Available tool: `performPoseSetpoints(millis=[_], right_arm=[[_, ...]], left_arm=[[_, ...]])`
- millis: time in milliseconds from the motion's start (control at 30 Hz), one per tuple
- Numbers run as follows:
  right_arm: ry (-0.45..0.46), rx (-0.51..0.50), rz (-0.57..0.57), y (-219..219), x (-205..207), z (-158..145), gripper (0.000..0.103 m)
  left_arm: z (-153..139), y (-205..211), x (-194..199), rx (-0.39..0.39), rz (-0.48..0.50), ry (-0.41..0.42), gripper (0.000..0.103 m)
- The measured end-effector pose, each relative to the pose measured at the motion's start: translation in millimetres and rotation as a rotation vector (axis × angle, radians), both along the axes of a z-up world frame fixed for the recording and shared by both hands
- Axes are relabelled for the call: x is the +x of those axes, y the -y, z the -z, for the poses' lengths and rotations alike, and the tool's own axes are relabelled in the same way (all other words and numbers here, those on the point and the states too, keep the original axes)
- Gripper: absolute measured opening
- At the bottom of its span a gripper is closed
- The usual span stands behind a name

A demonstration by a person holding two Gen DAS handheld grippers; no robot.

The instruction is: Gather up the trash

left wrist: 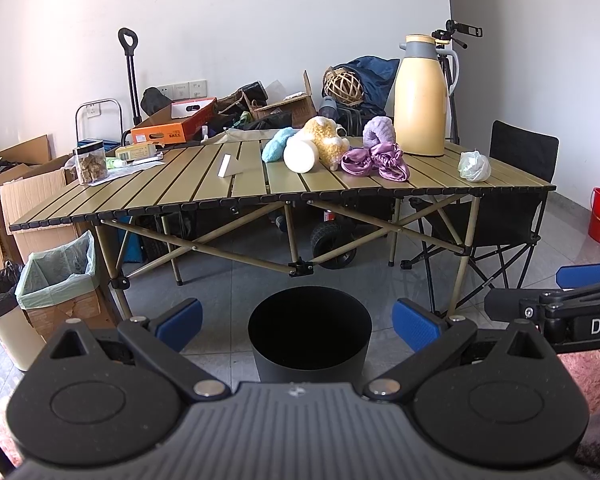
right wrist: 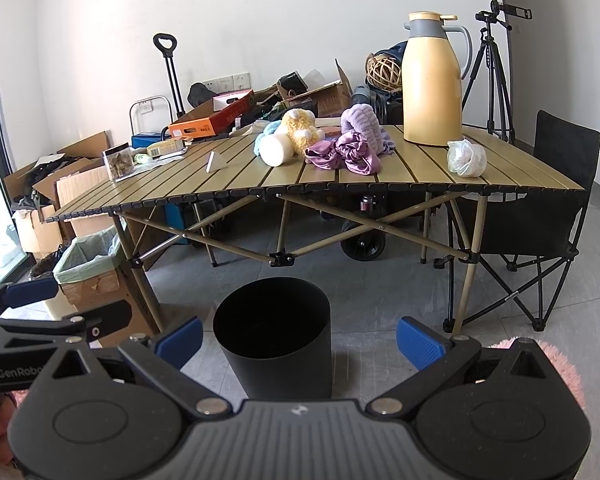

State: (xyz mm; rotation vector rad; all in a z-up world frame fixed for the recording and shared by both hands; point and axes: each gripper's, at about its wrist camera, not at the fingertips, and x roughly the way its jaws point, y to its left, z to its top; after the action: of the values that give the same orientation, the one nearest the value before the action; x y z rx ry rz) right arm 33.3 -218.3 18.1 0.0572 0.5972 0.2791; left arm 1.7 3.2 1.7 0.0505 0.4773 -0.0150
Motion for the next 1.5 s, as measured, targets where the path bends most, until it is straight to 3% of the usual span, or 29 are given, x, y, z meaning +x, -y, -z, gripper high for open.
performPoseSetpoints(millis=[800, 1133, 1500], right_arm=[[0.001, 0.002, 0.000, 0.7, -0.1, -0.2, 0.103], [0.001, 0.002, 0.001, 0.8, -0.5, -0.1, 0.103], [-0.002, 0.008, 0.016, 4.0, 9.3, 1.0, 0.103]], left_arm=[[-0.2, -0.7, -0.2, 0.001, 0.002, 0.003, 0.103], [-19.4, -3.4, 7.0, 0.005, 0.010, -0.002, 0.103], [-10.4, 2.0, 9.2, 0.013, 0.013, -0.008, 0.103]])
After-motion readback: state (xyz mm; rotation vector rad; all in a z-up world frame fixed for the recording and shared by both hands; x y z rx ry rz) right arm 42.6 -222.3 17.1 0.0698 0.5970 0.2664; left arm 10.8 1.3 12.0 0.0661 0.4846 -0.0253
